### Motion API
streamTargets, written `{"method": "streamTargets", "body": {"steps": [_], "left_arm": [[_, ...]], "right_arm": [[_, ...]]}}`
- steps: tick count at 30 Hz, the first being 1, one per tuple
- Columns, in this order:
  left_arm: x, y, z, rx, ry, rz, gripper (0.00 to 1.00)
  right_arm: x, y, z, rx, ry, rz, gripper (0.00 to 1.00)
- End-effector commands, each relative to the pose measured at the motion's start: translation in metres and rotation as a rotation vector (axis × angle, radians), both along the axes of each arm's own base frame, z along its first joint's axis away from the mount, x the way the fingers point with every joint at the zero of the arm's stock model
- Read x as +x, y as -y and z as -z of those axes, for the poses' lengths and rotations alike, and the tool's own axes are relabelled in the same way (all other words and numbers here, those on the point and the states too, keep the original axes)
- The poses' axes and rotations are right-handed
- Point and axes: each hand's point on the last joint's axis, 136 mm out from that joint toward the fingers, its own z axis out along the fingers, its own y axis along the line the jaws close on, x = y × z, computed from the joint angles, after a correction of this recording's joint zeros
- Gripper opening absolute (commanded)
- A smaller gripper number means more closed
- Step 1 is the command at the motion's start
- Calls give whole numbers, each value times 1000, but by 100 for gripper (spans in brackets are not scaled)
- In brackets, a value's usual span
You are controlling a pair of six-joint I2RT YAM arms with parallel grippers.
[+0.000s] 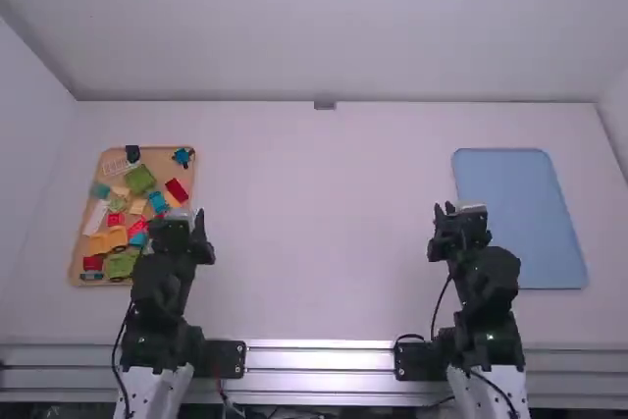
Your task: Assemble lego blocks to make yellow taxi
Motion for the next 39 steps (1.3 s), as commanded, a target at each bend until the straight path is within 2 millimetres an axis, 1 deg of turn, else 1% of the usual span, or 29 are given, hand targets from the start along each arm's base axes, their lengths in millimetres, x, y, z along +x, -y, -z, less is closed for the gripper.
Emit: {"method": "streamTargets", "body": {"steps": [1,3,5,6,9,10,12,13,14,15,16,17,20,21,22,24,25,27,28,30,31,32,34,35,36,37,39], "left_arm": [[3,-2,-18,-10,6,-14,23],[5,-2,-22,-11,-3,-17,26],[10,-2,-30,-15,-22,-21,30],[11,-2,-32,-18,-26,-24,31],[18,-8,-41,-51,-55,-65,38],[18,-8,-41,-53,-58,-69,39],[24,-9,-48,-61,-78,-78,43],[25,-9,-49,-63,-81,-80,44],[28,-10,-52,-65,-89,-85,46],[33,-10,-56,-69,-102,-93,50],[34,-11,-57,-70,-104,-94,50],[39,-11,-61,-74,-116,-101,53],[49,-12,-67,-81,-142,-114,60],[50,-12,-68,-81,-144,-115,60],[55,-13,-70,-88,-159,-124,63],[62,-14,-73,-98,-181,-135,67],[63,-14,-73,-99,-184,-136,68],[71,-15,-74,-102,-216,-151,73],[72,-15,-74,-102,-220,-154,74],[74,-26,-73,-127,-247,-238,77],[71,-41,-72,-166,-257,-346,80],[70,-45,-72,-174,-259,-375,80],[58,-69,-72,-219,-261,-570,84],[54,-77,-72,-232,-258,-629,85],[54,-77,-72,-232,-258,-629,85],[46,-86,-75,-248,-252,-710,88],[40,-91,-79,-246,-255,-749,90]], "right_arm": [[6,-16,-29,-30,18,-94,23],[11,-22,-36,-44,10,-125,25],[20,-33,-47,-69,-7,-181,30],[23,-35,-50,-74,-10,-192,31],[39,-51,-66,-103,-29,-269,38],[40,-52,-67,-105,-30,-274,38],[54,-63,-75,-126,-45,-321,43],[57,-65,-77,-129,-47,-330,44],[62,-71,-80,-136,-51,-359,46],[72,-82,-85,-147,-58,-405,49],[73,-83,-85,-148,-60,-411,50],[82,-93,-89,-158,-66,-453,53],[102,-111,-93,-175,-77,-531,59],[103,-113,-93,-176,-77,-537,60],[113,-123,-94,-183,-82,-578,63],[127,-136,-94,-192,-87,-632,67],[129,-138,-94,-193,-88,-638,68],[144,-153,-91,-201,-95,-698,73],[146,-155,-90,-202,-96,-707,73],[155,-170,-84,-207,-114,-761,77],[160,-182,-79,-209,-122,-802,80],[161,-184,-78,-209,-125,-810,80],[166,-203,-69,-212,-142,-875,84],[168,-211,-66,-214,-143,-899,85],[168,-211,-66,-214,-143,-899,85],[171,-225,-62,-216,-144,-940,88],[172,-243,-55,-218,-145,-994,90]]}}
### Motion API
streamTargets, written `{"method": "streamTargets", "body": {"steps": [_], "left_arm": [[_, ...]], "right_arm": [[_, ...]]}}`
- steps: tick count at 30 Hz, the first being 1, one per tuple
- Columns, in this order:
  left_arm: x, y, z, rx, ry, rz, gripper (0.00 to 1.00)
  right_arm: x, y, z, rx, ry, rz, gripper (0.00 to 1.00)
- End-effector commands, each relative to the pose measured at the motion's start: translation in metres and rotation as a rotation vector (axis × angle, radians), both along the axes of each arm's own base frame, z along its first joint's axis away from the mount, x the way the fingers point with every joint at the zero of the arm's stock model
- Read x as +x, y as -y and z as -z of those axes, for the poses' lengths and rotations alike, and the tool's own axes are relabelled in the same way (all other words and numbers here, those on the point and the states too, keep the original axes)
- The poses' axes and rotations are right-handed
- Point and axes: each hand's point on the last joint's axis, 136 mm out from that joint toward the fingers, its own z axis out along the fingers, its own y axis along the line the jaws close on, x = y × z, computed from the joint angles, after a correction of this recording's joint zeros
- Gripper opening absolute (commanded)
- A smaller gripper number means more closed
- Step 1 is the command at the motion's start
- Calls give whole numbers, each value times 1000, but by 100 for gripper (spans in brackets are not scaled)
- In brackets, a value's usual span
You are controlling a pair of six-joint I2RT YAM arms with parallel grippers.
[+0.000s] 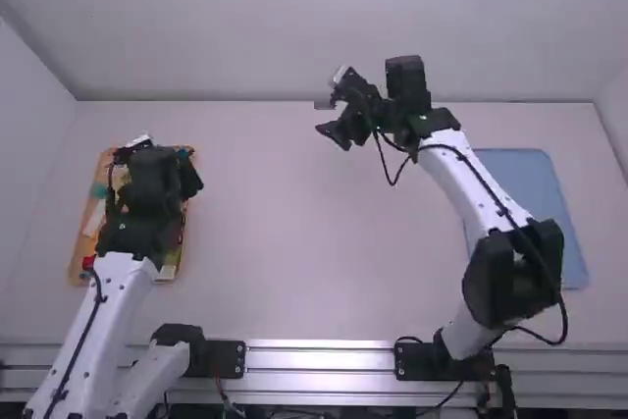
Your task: Assemble lego blocks to make yellow taxi
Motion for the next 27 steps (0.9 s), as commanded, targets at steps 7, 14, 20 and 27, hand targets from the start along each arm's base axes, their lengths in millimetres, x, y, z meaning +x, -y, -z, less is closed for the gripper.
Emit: {"method": "streamTargets", "body": {"steps": [7,14,20,27], "left_arm": [[-21,-34,-41,-33,93,-205,97],[-28,-59,-39,-114,77,-199,99],[-32,-72,-32,-182,75,-219,99],[-9,-70,-33,-211,38,-120,99]], "right_arm": [[-12,-65,8,61,-25,-269,97],[-55,-61,-20,280,-28,-591,99],[-55,-48,-32,369,-162,-571,99],[-37,-68,-16,205,-209,-378,99]]}}
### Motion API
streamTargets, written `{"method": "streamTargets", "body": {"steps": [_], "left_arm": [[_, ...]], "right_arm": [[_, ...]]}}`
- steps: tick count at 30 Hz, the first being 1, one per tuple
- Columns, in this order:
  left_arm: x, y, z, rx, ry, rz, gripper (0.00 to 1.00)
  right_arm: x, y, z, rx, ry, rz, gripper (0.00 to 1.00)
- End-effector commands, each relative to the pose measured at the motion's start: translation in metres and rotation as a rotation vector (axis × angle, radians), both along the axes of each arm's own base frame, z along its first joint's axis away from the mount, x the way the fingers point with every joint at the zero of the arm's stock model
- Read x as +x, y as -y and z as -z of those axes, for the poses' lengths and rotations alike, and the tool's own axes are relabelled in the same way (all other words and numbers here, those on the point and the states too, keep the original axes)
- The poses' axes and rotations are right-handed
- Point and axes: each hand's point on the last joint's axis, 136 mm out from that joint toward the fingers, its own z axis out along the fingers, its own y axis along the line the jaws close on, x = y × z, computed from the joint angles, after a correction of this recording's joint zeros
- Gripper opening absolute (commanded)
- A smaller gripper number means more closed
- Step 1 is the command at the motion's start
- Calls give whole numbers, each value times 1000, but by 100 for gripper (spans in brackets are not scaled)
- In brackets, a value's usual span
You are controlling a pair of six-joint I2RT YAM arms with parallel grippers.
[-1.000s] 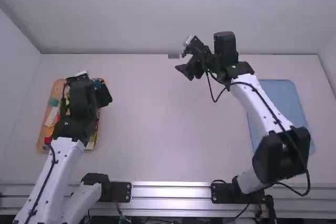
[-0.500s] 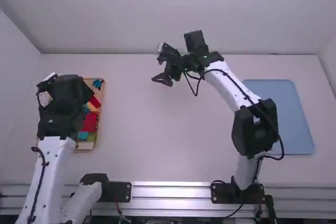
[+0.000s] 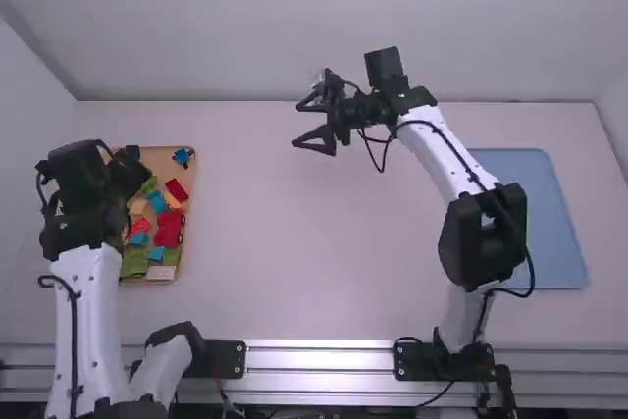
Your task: Assemble lego blocks to make yellow taxi
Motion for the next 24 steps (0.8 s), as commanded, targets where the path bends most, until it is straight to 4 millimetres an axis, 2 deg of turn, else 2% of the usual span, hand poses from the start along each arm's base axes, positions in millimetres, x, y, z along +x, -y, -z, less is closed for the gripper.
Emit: {"method": "streamTargets", "body": {"steps": [1,7,9,11,13,17,19,22,23,24], "left_arm": [[13,4,-20,1,5,72,99],[6,-3,-37,-13,-202,76,99],[9,-1,-39,-12,-224,107,99],[20,14,-40,-35,-255,241,99],[22,19,-39,-50,-266,282,99],[33,8,-41,-34,-237,246,99],[39,6,-38,-40,-235,241,99],[40,4,-21,-85,-286,223,99],[33,-9,0,-147,-359,135,99],[30,-15,5,-157,-381,101,99]], "right_arm": [[5,-15,-1,-65,10,56,99],[-3,-15,-10,-116,108,69,99],[-5,-14,-12,-118,122,61,99],[-6,-13,-13,-117,133,54,99],[-5,-12,-13,-117,132,56,99],[-6,-13,-13,-117,128,56,99],[-6,-13,-13,-117,122,58,99],[-7,-14,-13,-117,126,54,99],[-10,-18,-13,-117,126,45,99],[-10,-18,-13,-116,126,44,99]]}}
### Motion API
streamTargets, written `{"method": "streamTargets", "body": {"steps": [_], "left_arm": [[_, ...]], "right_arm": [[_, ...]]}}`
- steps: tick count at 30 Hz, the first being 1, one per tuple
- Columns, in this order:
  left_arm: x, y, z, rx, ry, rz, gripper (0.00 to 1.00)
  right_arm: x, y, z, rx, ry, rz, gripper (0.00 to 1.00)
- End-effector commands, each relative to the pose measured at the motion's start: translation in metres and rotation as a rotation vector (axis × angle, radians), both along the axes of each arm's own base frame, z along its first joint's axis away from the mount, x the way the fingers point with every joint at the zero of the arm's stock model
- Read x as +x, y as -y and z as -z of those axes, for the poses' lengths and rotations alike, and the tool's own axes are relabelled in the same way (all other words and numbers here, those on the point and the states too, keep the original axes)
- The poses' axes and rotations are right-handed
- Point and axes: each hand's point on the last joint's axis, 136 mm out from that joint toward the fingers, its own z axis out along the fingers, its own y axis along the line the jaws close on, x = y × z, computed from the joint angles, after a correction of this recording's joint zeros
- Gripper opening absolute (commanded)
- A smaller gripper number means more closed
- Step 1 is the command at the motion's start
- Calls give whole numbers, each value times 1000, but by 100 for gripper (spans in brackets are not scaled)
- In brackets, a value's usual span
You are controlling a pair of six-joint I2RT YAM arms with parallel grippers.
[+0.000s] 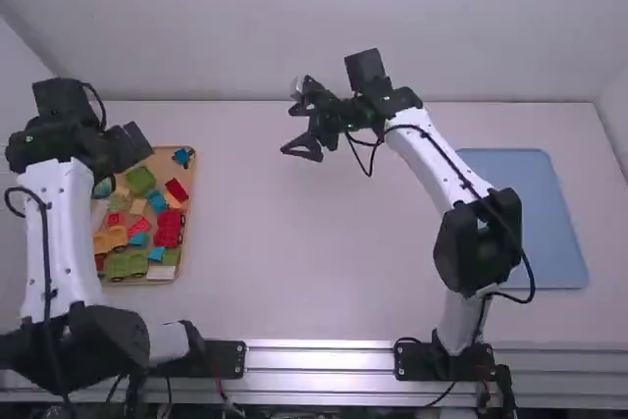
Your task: Assemble lego blocks to make yellow taxi
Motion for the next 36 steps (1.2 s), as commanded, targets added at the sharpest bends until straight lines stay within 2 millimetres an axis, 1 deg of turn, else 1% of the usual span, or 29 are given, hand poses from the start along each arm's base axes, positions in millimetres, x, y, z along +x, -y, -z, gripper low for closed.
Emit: {"method": "streamTargets", "body": {"steps": [1,3,5,6,8,9,12,13,14,16,17,18,19,20,23,25,26,28,30,34,36], "left_arm": [[-7,-32,22,-16,-88,-154,99],[-8,-40,33,-36,-126,-175,99],[-8,-49,59,-129,-189,-201,99],[-8,-51,64,-152,-198,-208,99],[-12,-65,87,-237,-235,-277,99],[-15,-75,102,-276,-256,-328,99],[-24,-84,120,-321,-293,-421,99],[-30,-91,131,-345,-307,-488,98],[-31,-92,132,-348,-310,-502,96],[-39,-99,142,-373,-314,-582,90],[-40,-100,143,-375,-313,-594,88],[-46,-104,149,-382,-306,-653,86],[-48,-106,152,-387,-301,-683,86],[-51,-108,156,-393,-295,-717,83],[-59,-112,169,-395,-297,-741,78],[-63,-113,173,-389,-306,-748,76],[-65,-112,179,-387,-311,-748,75],[-64,-110,189,-386,-303,-744,74],[-64,-110,193,-385,-299,-746,73],[-71,-110,203,-379,-298,-842,76],[-71,-109,208,-382,-291,-855,77]], "right_arm": [[-6,-2,-27,30,52,-12,99],[-7,-2,-27,29,53,-13,99],[-7,-3,-27,30,53,-14,99],[-7,-3,-27,30,53,-14,99],[-6,-2,-27,30,53,-13,99],[-6,-2,-27,29,52,-11,99],[-7,-2,-26,28,49,-12,99],[-7,-2,-27,28,50,-12,99],[-7,-2,-27,28,50,-12,99],[-7,-2,-26,26,52,-11,99],[-7,-2,-26,26,53,-12,99],[-6,-1,-26,26,52,-10,99],[-6,-1,-26,26,51,-9,99],[-6,-1,-26,25,52,-9,99],[-6,-2,-26,25,52,-11,99],[-6,-1,-26,26,52,-10,99],[-6,-1,-26,25,52,-9,99],[-6,-1,-26,25,66,-15,99],[-6,-2,-26,24,80,-24,99],[-6,-1,-26,23,78,-23,99],[-7,-2,-26,23,77,-24,99]]}}
